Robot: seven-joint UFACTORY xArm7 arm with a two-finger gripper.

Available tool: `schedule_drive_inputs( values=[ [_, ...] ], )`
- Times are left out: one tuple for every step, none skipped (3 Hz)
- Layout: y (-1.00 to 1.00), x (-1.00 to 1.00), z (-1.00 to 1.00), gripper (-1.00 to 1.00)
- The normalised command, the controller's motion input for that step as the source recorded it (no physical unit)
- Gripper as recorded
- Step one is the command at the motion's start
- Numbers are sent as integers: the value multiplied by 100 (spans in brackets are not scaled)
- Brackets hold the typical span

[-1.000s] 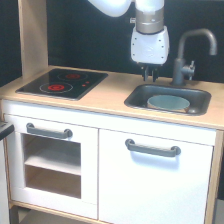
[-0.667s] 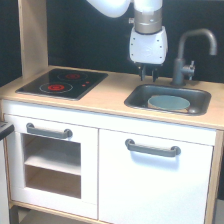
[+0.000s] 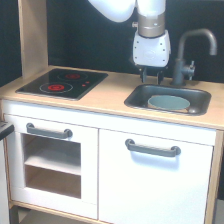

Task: Place the pot in the sink

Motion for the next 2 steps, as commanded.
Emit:
schedule_drive_inputs(
  values=[
    [-49,100,86,69],
    [67,48,12,93]
  ],
)
